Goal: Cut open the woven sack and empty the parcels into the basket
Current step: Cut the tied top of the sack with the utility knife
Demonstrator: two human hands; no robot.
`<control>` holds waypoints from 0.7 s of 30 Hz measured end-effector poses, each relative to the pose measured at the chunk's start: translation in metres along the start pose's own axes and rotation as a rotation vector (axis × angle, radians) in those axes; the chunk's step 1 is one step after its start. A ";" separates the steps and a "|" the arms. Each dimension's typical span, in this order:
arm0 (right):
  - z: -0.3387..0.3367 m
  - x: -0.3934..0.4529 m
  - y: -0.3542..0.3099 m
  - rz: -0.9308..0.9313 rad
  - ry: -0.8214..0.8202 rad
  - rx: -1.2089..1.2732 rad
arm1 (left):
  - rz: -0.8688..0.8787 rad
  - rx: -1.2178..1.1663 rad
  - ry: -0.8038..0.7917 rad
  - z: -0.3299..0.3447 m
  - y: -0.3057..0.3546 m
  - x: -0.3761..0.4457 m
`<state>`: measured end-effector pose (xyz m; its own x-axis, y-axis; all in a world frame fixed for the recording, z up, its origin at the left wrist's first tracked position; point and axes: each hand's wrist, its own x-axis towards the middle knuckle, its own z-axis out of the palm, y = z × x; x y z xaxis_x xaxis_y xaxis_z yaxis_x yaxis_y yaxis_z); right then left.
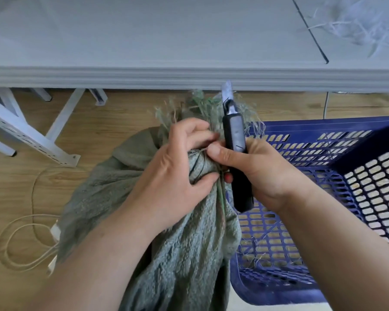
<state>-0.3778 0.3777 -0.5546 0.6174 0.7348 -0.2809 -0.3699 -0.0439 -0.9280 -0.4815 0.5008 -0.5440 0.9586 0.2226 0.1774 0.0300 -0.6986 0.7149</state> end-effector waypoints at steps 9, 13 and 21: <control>0.003 -0.005 -0.003 -0.103 0.100 -0.172 | -0.336 0.056 -0.285 -0.023 0.004 0.002; 0.005 -0.001 0.009 -0.047 0.224 -0.238 | -0.393 0.020 -0.222 -0.019 -0.001 0.003; -0.005 -0.015 -0.019 -0.029 0.233 -0.575 | -0.392 0.219 0.115 -0.017 -0.022 0.002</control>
<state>-0.3768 0.3638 -0.5344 0.7807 0.5771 -0.2397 0.0424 -0.4317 -0.9010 -0.4848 0.5279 -0.5475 0.8256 0.5642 0.0048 0.4549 -0.6707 0.5858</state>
